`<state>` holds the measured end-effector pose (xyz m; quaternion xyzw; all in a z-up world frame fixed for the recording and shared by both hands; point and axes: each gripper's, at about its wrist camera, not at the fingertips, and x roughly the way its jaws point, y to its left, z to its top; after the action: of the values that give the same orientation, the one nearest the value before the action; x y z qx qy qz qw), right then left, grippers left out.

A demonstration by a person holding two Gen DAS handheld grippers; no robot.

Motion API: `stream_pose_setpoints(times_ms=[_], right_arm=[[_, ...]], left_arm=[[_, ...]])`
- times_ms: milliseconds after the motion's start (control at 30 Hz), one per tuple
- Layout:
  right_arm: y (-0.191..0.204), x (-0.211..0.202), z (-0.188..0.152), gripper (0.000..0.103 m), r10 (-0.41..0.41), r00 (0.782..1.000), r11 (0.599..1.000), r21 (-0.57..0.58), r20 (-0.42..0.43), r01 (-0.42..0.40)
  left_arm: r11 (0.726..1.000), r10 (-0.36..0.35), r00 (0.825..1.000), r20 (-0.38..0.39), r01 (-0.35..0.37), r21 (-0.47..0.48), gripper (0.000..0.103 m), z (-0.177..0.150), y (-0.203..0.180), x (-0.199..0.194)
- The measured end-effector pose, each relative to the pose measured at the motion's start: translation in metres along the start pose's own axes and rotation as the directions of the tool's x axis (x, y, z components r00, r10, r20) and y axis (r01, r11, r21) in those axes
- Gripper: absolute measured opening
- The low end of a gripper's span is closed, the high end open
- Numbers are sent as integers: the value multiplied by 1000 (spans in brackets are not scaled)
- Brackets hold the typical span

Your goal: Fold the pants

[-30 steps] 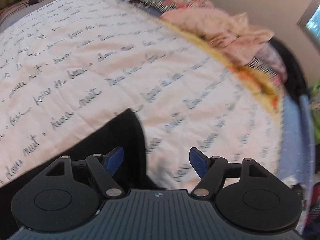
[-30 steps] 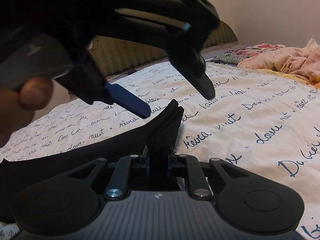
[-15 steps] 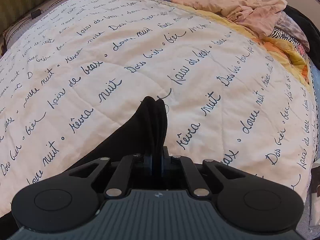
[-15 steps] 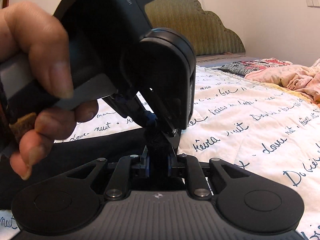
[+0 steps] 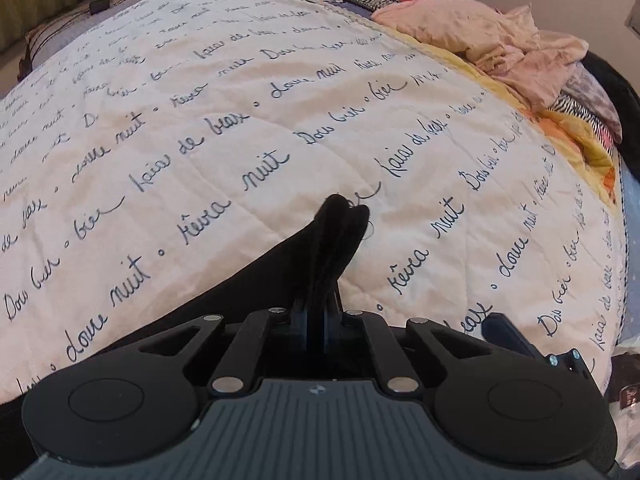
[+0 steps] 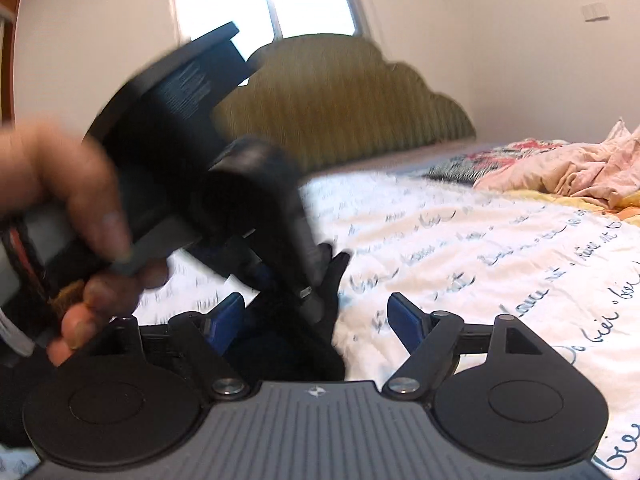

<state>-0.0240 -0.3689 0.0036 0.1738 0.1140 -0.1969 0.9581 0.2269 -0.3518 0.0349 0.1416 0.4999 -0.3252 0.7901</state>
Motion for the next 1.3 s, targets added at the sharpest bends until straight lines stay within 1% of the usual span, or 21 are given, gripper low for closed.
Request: stream_pose_setpoints(times_ms=[67,133,200,267,333,400,433,500,600,700,800,967,1067,1100,1200,1267,1300], right_arm=[[-9,-5,1,79,4,999,999,49,35,-5],[-18,-7,1,80,-26,998,994,107,51,20],[-32,-8,2,80,-49,997,981,191,63,36],[-46,-4,3,81,-76,996,957,282,40,61],[-60,4,2,82,-80,997,931,359,2,74],[-70,10,-2,82,-86,996,911,403,-36,93],[-68,12,-4,82,-89,995,907,409,-46,100],[-63,13,-6,82,-93,994,912,397,-48,105],[-49,8,-4,82,-98,994,933,343,-54,111],[-43,10,-4,82,-104,993,944,309,-54,116],[-44,11,-3,82,-109,992,942,311,-64,124],[-45,14,-2,82,-118,990,941,308,-84,138],[-41,14,-2,82,-128,988,946,288,-87,148],[-39,15,-2,82,-131,987,948,280,-89,151],[-36,16,-2,82,-140,985,953,258,-99,161],[-34,17,-2,82,-146,984,954,250,-103,167],[-34,17,-2,82,-149,983,953,248,-105,171]], left_arm=[[998,-23,1000,17,24,-56,10,-6,17,-7],[995,-10,999,43,15,-95,10,-14,33,-14],[992,-3,999,49,9,-129,10,-22,49,-19],[986,1,999,52,7,-166,10,-31,64,-22],[979,-10,998,61,22,-204,10,-40,76,-27],[969,-27,996,81,46,-245,10,-52,90,-35],[963,-30,995,93,54,-263,10,-59,96,-39],[950,-28,993,112,61,-306,9,-75,112,-48],[922,-19,992,126,66,-381,7,-104,142,-61],[872,-49,988,149,115,-475,7,-133,179,-78],[839,-23,984,176,115,-532,6,-160,211,-100],[771,26,980,195,105,-628,6,-209,259,-132],[722,32,977,211,123,-680,6,-239,279,-145],[711,32,976,215,129,-691,6,-247,286,-148],[683,41,973,228,139,-717,6,-262,300,-156],[677,37,970,241,153,-720,6,-266,302,-160],[679,37,969,244,155,-718,6,-267,303,-160]])
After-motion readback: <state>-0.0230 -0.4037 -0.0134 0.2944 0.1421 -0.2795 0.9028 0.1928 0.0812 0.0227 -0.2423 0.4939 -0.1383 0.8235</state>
